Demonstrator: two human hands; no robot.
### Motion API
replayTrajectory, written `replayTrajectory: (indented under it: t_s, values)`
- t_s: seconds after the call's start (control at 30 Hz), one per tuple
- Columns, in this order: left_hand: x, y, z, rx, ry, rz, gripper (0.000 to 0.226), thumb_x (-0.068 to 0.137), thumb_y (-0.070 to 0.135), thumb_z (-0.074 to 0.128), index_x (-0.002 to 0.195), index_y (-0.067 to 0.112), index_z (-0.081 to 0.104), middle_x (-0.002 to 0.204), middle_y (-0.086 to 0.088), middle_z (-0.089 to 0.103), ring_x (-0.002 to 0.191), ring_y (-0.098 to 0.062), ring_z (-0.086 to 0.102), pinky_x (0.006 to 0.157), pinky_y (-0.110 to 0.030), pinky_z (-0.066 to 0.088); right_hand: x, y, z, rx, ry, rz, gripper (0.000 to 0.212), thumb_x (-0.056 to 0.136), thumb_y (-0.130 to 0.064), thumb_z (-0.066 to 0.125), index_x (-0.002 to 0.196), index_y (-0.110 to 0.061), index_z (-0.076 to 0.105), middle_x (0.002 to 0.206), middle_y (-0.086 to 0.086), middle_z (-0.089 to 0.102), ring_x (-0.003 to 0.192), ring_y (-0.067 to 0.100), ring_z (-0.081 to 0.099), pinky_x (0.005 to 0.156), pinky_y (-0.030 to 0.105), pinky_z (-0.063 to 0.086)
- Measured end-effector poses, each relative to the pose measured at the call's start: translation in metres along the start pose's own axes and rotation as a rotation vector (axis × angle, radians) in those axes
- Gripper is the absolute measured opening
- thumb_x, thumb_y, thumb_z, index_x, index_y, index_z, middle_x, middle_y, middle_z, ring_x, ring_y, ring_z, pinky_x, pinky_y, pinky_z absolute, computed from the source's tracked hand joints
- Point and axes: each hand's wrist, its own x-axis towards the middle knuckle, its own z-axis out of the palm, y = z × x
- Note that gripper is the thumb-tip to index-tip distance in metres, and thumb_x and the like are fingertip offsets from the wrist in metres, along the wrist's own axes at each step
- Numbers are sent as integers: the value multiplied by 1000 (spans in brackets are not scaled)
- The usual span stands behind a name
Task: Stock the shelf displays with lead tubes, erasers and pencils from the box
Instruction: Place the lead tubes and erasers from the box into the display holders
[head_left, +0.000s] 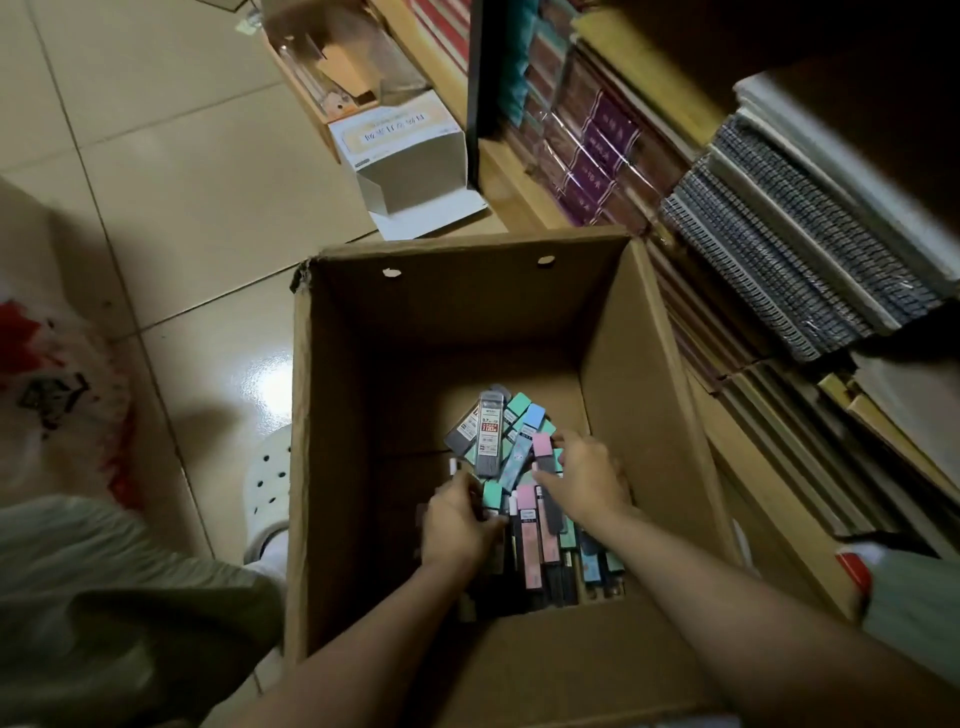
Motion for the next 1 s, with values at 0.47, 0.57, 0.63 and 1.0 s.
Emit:
replayTrajectory:
  t_s: [0.47, 0.57, 0.63, 1.0]
  values:
    - [14, 21, -15, -716, 116, -101, 12, 102, 26, 45, 108, 32, 53, 84, 2, 69, 67, -6, 67, 56, -23, 54, -5, -6, 5, -43, 79, 22, 34, 87, -30, 70, 117, -20, 57, 113, 1, 63, 101, 20, 61, 79, 35, 55]
    - [20, 21, -18, -825, 114, -142, 14, 103, 25, 43, 109, 32, 54, 76, 2, 65, 58, -4, 61, 51, -20, 50, -3, -10, 2, -117, 43, 49, 44, 86, -33, 71, 122, -18, 52, 116, 3, 62, 103, 23, 62, 79, 34, 54]
    - [26, 21, -19, -846, 108, -141, 18, 103, 22, 42, 117, 23, 54, 78, 1, 64, 58, -4, 60, 51, -20, 50, 7, -16, -1, -126, 35, 8, 54, 84, -37, 74, 126, -16, 47, 123, 4, 56, 109, 25, 59, 82, 35, 52]
    - [56, 25, -23, -954, 148, -190, 50, 101, 9, 44, 138, 42, 37, 120, -15, 62, 104, -31, 66, 71, -31, 57, 64, -51, 18, -337, -21, -233, 97, 64, -61, 79, 144, -33, 32, 138, 5, 32, 126, 25, 31, 103, 39, 30]
